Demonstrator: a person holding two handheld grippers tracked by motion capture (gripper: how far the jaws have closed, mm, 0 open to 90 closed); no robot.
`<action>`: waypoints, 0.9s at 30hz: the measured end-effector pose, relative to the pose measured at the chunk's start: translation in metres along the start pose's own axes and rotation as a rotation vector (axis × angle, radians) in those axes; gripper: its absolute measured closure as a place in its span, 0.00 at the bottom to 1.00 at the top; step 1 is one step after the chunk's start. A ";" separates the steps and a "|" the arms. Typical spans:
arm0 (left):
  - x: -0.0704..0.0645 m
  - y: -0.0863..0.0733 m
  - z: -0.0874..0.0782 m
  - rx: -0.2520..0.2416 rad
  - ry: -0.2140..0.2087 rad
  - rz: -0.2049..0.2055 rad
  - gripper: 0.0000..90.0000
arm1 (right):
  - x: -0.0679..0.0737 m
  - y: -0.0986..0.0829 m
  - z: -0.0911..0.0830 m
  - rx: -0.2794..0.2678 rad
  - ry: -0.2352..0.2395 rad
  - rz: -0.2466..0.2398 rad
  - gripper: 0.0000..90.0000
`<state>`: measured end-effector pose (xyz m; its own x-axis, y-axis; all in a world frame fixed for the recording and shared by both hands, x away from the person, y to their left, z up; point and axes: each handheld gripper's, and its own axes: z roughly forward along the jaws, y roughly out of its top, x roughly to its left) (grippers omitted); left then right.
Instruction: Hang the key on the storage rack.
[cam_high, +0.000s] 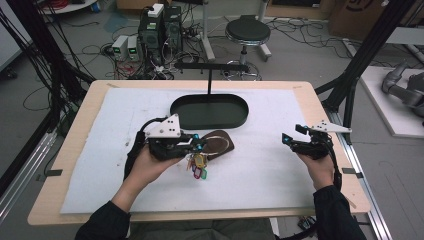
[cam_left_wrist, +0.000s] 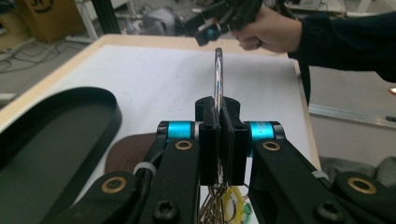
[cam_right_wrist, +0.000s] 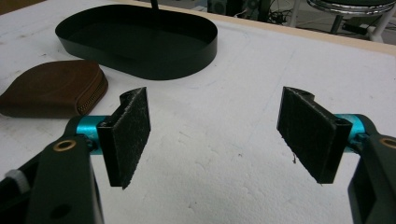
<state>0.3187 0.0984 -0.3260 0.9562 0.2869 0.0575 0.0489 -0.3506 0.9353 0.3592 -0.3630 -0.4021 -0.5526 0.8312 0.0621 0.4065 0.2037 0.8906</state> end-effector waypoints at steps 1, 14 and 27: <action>0.001 0.000 -0.002 -0.013 0.007 -0.001 0.96 | 0.000 0.000 0.000 0.000 0.000 0.000 0.29; 0.022 0.006 -0.024 -0.081 0.111 -0.022 0.96 | 0.000 0.000 0.001 -0.002 -0.001 0.001 0.29; 0.059 0.013 -0.037 -0.107 0.195 -0.053 0.96 | 0.000 0.000 0.002 0.002 -0.002 0.006 0.29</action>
<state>0.3645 0.1438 -0.2973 0.8786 0.4731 0.0644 0.0563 -0.2366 0.9700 0.3605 -0.3625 -0.4029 -0.5486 0.8334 0.0664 0.4112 0.1998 0.8894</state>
